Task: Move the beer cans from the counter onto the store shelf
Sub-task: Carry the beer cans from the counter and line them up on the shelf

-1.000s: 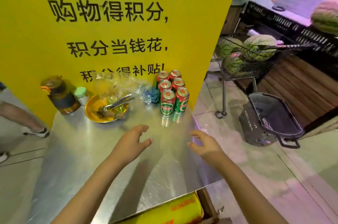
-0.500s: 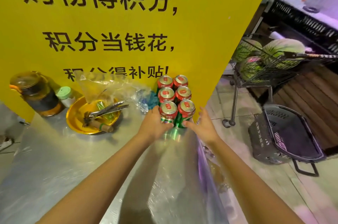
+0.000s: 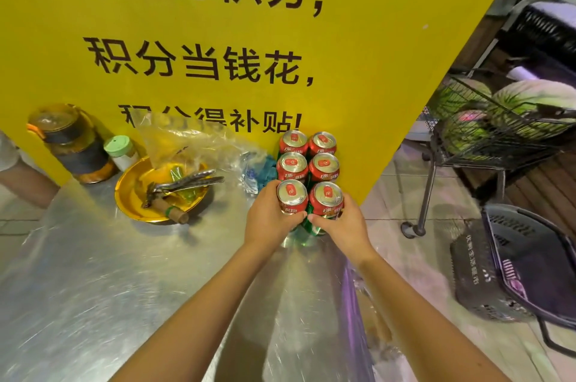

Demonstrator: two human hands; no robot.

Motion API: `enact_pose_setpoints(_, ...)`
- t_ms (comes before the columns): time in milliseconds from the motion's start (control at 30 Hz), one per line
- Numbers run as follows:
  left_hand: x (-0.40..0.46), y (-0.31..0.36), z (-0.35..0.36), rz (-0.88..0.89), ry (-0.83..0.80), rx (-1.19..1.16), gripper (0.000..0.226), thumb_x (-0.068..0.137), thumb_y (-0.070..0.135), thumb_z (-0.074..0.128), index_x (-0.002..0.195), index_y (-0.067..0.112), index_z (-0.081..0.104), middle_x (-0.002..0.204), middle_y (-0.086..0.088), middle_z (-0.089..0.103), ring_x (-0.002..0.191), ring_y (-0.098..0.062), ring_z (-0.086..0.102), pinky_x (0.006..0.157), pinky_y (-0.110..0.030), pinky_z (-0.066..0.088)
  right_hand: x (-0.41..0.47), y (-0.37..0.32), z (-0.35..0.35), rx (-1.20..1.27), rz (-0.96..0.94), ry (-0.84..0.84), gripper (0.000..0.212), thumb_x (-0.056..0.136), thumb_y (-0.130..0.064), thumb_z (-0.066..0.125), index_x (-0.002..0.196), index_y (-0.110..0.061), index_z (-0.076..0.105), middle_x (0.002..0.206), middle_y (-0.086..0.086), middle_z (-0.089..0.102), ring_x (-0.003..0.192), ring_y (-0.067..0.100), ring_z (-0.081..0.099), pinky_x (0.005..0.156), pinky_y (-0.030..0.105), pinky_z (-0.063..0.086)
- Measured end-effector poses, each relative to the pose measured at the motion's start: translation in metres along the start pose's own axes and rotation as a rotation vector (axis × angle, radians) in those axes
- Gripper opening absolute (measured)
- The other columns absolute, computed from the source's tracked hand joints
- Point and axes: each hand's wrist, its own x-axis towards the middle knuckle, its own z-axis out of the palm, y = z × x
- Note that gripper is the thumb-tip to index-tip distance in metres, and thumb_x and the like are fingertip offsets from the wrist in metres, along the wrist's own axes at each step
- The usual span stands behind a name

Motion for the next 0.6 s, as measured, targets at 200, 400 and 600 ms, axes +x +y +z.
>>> enact_pose_setpoints(200,-0.04,-0.001,-0.022,-0.039,0.047,-0.032,0.058,0.058,0.029,0.084,0.108,0.025,0.054,0.103,0.009,0.065,0.095,-0.01,0.061,0.082,-0.031,0.051,-0.032,-0.005,-0.018,0.09,0.002,-0.139,0.063,0.058,-0.014,0.087,0.111,-0.026,0.057,0.109,-0.004,0.065,0.097,0.006,0.064,0.08,0.021,0.05)
enact_pose_setpoints(400,-0.111,0.017,-0.077,-0.1,0.2,-0.117,0.063,0.059,0.031,0.085,0.112,0.033,0.049,0.103,0.016,0.061,0.092,0.003,0.057,0.079,-0.016,0.045,-0.089,-0.049,-0.039,0.163,-0.008,-0.275,0.063,0.061,-0.005,0.084,0.112,-0.025,0.055,0.107,-0.006,0.065,0.101,0.011,0.062,0.086,0.025,0.05)
enact_pose_setpoints(600,-0.221,0.049,-0.153,-0.184,0.424,-0.302,0.06,0.063,0.021,0.084,0.113,0.027,0.051,0.107,0.015,0.061,0.098,0.0,0.058,0.079,-0.016,0.047,-0.164,-0.121,-0.033,0.282,-0.11,-0.437,0.081,0.05,-0.015,0.09,0.121,-0.022,0.054,0.111,-0.004,0.066,0.104,0.01,0.061,0.084,0.027,0.05)
